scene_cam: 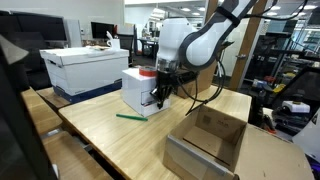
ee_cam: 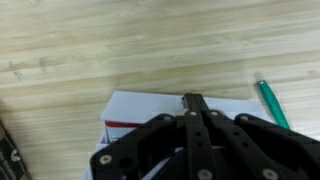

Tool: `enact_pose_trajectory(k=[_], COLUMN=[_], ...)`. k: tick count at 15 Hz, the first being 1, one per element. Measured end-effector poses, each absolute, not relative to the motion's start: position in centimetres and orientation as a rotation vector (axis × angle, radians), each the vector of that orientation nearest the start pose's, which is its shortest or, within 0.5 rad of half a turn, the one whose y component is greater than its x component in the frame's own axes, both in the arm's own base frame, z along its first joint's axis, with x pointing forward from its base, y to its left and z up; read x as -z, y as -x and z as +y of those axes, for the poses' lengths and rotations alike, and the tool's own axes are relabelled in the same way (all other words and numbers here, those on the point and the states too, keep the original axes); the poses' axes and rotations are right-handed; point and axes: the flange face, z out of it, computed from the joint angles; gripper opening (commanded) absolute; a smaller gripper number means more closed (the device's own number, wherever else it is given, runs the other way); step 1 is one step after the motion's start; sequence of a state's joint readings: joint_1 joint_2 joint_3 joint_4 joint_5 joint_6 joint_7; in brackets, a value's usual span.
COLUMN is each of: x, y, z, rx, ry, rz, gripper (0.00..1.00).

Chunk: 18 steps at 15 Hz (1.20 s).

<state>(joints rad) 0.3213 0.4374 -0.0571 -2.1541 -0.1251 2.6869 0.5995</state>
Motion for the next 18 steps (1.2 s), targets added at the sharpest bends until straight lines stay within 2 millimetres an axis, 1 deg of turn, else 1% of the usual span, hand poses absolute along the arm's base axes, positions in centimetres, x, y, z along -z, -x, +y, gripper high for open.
enact_pose_trajectory(k=[9,10,11,14,16,18], x=[-20.2,-20.2,-20.2,-20.3,-20.8,-21.8], y=[-55.6,-55.6,-55.6,-55.5,-55.6,-55.7], z=[14.6,14.6,14.7,14.9,15.0,15.0], rx=[0.342,0.348,0.351,0.348,0.353,0.354], ry=[3.173,3.173,3.172,3.174,3.177,3.192], rz=[0.386,0.388,0.388,0.383,0.374,0.357], gripper=[0.04,0.27,0.30,0.46,0.57,0.67])
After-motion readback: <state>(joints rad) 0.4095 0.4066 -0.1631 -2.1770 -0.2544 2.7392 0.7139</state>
